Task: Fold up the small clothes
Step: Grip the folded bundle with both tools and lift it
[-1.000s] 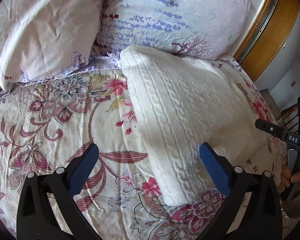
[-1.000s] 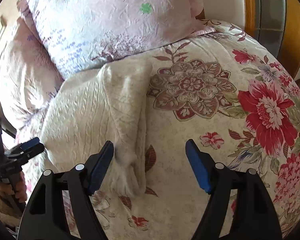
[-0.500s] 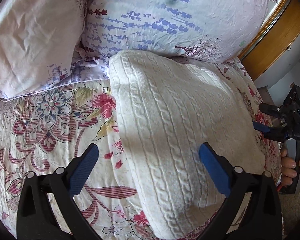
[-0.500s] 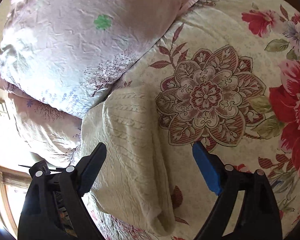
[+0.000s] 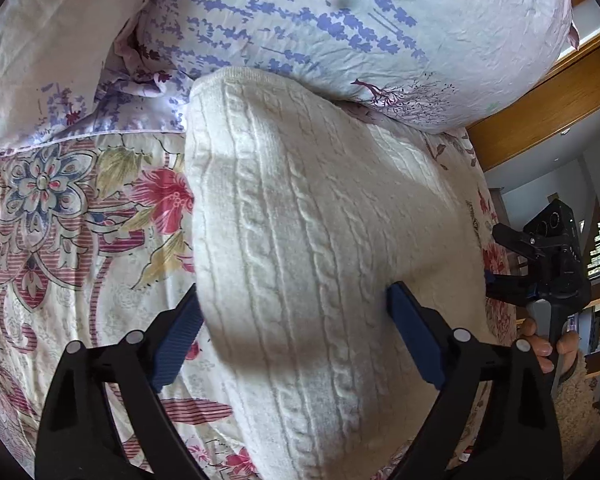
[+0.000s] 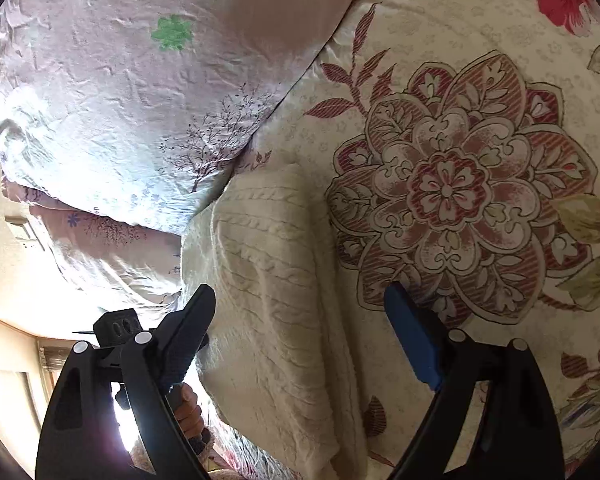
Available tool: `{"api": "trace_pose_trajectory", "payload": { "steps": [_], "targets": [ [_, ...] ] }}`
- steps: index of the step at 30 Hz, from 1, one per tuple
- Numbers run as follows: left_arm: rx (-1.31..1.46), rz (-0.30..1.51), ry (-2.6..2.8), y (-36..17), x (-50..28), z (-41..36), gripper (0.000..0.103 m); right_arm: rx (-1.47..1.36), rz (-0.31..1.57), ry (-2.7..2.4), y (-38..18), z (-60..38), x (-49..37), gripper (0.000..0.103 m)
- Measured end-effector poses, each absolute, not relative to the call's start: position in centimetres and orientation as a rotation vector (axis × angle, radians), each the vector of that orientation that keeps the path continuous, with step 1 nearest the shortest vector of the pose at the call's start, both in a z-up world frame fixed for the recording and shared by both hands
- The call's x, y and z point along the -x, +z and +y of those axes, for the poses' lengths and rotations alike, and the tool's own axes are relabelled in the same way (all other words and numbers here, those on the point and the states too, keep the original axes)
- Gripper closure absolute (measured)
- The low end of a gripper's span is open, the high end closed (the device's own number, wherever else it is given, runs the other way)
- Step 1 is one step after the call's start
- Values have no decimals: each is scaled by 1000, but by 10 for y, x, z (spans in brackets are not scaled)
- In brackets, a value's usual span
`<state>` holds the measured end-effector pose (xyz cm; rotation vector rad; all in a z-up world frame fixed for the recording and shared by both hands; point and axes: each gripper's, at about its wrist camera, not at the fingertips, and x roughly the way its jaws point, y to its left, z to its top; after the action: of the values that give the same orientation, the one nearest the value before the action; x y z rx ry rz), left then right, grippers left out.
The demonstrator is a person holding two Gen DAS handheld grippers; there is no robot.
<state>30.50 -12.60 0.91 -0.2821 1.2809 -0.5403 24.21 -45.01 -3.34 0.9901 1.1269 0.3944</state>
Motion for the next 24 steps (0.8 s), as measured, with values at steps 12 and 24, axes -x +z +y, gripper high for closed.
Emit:
{"api": "trace_pose_trajectory", "payload": {
  "steps": [12, 24],
  "targets": [
    [420, 1280, -571, 2, -314, -121, 23, -1034, 1171, 576, -45, -426, -254, 24],
    [489, 1275, -586, -3, -313, -102, 40, -789, 1225, 569, -35, -387, -259, 59]
  ]
}}
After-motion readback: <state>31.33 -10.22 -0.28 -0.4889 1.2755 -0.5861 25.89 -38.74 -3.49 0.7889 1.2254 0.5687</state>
